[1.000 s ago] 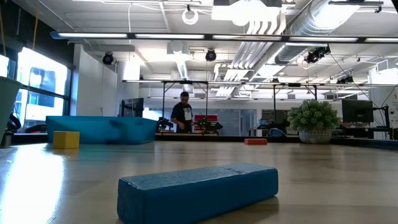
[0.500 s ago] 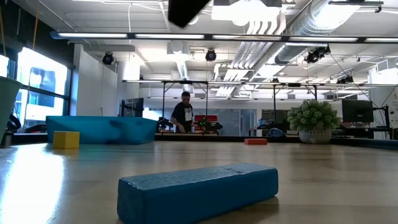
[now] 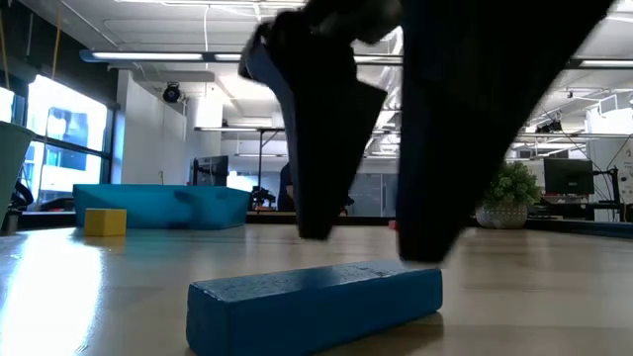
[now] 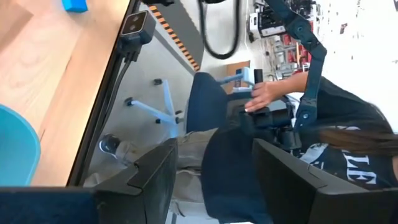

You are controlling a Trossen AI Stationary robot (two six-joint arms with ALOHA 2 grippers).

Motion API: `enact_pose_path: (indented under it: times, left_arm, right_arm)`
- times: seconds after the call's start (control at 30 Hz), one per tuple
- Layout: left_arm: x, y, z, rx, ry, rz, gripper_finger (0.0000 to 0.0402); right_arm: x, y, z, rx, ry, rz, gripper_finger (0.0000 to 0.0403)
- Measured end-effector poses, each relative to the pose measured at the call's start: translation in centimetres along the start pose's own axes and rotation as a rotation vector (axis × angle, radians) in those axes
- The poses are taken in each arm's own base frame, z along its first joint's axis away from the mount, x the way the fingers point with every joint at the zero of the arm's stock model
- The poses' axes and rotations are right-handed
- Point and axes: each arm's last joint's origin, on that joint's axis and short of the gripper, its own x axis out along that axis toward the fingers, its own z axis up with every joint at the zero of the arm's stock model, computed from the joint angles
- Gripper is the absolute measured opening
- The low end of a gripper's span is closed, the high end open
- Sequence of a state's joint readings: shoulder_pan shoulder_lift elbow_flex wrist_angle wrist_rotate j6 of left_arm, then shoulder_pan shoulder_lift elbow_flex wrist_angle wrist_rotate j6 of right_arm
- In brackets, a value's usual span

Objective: Sort & place blocks by color
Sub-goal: Put the blue block into the blue bin

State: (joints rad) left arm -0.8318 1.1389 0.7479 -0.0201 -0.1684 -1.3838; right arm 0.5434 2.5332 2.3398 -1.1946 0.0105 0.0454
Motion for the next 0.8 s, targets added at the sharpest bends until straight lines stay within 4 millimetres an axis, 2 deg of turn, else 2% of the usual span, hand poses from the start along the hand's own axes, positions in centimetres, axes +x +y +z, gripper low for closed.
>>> enact_pose_path:
  times: [0.2,0.27,0.5,0.7,0.8]
  left_arm:
    - [0.0,0.0,0.0,0.001,0.008,0.002,0.0197]
    - [0.0,0.0,0.0,0.001,0.01,0.003,0.0197]
    - [0.0,0.1,0.0,-0.001,0.026,0.002,0.0197]
    - [-0.3,0.1,1.2,-0.021,-0.019,-0.003,0.0197]
    - [-1.0,-0.1,2.2,0.005,-0.046,-0.025,0.0197]
  right_arm:
    - [1.9,0.0,-0.7,0.027,0.1,-0.013,0.024]
    - [2.0,-0.1,-0.7,0.042,0.1,-0.02,0.023]
    - [2.0,-0.5,-0.4,0.052,0.071,-0.02,0.0149]
    - [2.0,-0.9,-0.3,0.082,0.066,0.031,0.0078]
    - [2.0,-1.2,-0.3,0.14,0.067,0.063,0.0069]
